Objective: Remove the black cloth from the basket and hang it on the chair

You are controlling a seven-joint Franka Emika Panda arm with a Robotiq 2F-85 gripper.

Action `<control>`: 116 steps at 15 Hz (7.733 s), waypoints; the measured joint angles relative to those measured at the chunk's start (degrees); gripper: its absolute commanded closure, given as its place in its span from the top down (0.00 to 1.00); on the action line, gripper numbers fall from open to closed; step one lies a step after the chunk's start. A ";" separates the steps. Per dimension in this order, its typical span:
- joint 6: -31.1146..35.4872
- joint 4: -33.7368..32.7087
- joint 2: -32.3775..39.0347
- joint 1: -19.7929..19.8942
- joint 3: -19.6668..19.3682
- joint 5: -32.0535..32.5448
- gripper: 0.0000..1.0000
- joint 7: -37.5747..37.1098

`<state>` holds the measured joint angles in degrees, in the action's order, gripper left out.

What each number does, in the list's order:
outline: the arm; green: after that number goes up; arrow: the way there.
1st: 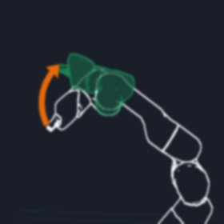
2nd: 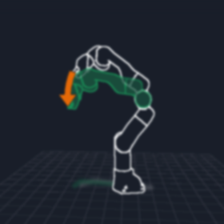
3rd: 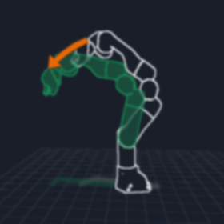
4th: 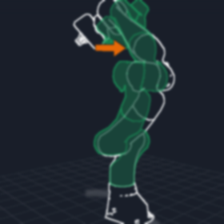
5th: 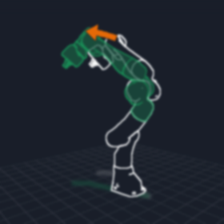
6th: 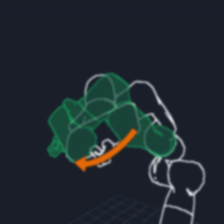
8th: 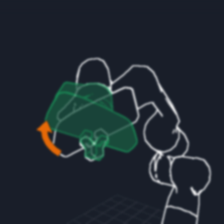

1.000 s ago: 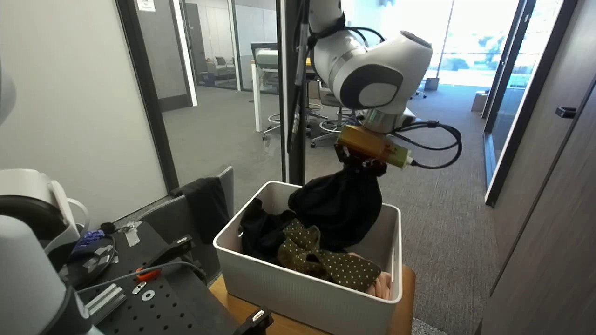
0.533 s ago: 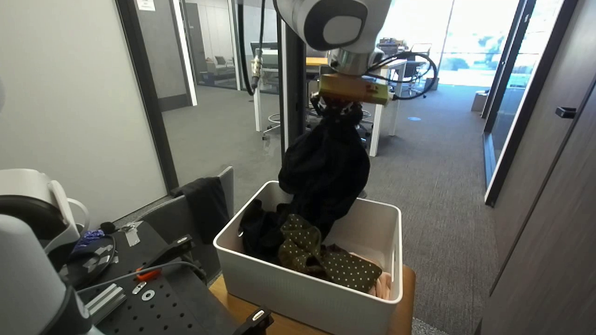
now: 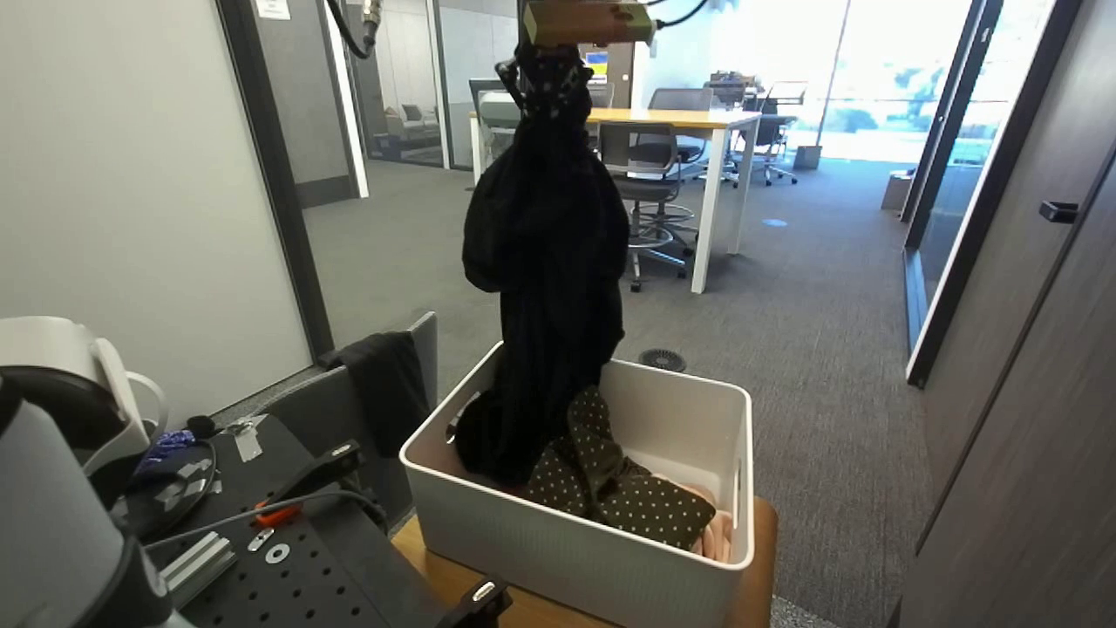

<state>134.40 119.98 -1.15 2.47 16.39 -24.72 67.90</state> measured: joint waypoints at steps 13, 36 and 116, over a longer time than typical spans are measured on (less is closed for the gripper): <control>-16.44 -22.76 -0.44 -12.06 -2.67 6.32 0.08 3.70; -27.12 -37.31 24.24 -13.59 3.72 3.95 0.08 15.61; -0.60 -9.23 36.29 -9.88 -2.35 21.22 1.00 -4.85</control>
<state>133.79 110.75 35.14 -7.41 14.04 -3.49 63.05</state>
